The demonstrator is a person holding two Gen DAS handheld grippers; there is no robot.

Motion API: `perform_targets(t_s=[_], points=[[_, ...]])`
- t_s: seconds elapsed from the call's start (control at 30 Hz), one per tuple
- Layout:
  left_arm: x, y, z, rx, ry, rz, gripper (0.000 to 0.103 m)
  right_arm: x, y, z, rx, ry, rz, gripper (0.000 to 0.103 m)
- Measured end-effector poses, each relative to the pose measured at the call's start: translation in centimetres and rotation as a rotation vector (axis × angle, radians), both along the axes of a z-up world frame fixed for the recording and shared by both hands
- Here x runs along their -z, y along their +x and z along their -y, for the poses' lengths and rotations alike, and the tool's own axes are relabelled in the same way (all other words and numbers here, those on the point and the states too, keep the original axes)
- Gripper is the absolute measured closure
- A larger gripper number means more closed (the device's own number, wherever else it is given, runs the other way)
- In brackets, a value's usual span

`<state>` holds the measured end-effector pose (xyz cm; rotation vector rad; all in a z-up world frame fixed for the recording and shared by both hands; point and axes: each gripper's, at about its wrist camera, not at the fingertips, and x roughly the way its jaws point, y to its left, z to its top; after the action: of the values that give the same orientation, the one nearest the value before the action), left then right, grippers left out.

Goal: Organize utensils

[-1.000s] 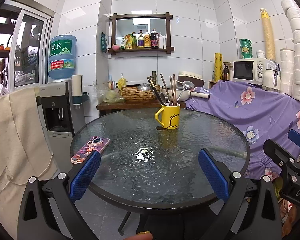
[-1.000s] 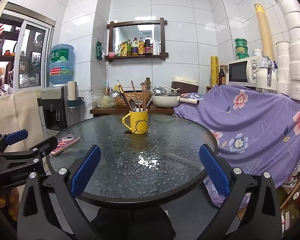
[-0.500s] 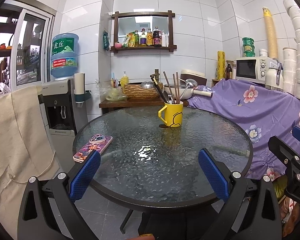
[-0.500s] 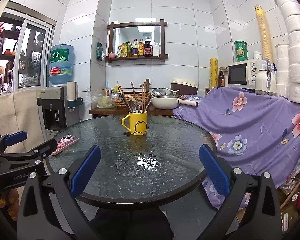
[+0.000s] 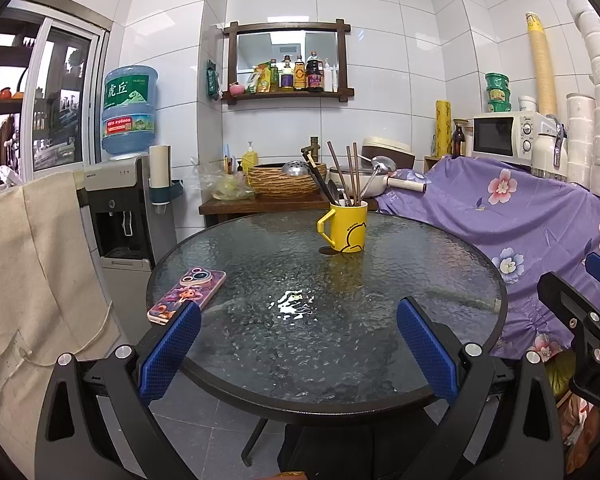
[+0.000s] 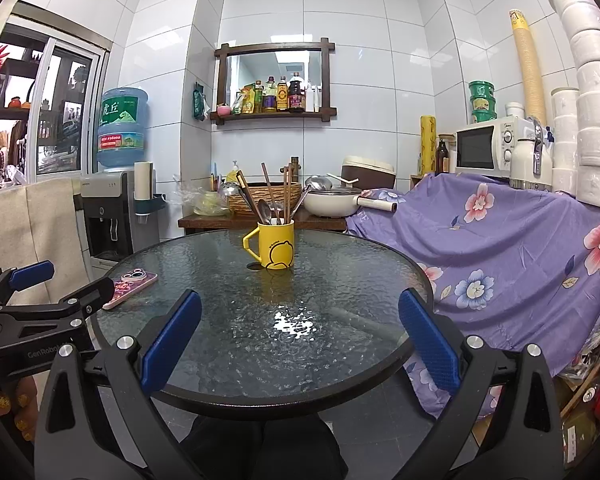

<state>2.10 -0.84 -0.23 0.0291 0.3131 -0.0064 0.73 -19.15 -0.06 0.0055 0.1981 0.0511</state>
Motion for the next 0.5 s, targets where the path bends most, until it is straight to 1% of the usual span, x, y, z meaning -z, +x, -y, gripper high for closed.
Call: perform_targets(t_s=[0.23,0.37,0.5], points=[[0.00,-0.04,-0.04,-0.001,-0.001,0.003,0.007,0.04,0.00,-0.05,-0.003,-0.001,-0.003,0.006],[0.08,-0.06,-0.17,-0.006,-0.017,0.005,0.007,0.05,0.00,-0.08,-0.002,-0.004,-0.003,0.006],[0.12,-0.03,-0.19,-0.011,-0.011,-0.003,0.007,0.05,0.10,-0.06,-0.001,-0.002,-0.002,0.006]])
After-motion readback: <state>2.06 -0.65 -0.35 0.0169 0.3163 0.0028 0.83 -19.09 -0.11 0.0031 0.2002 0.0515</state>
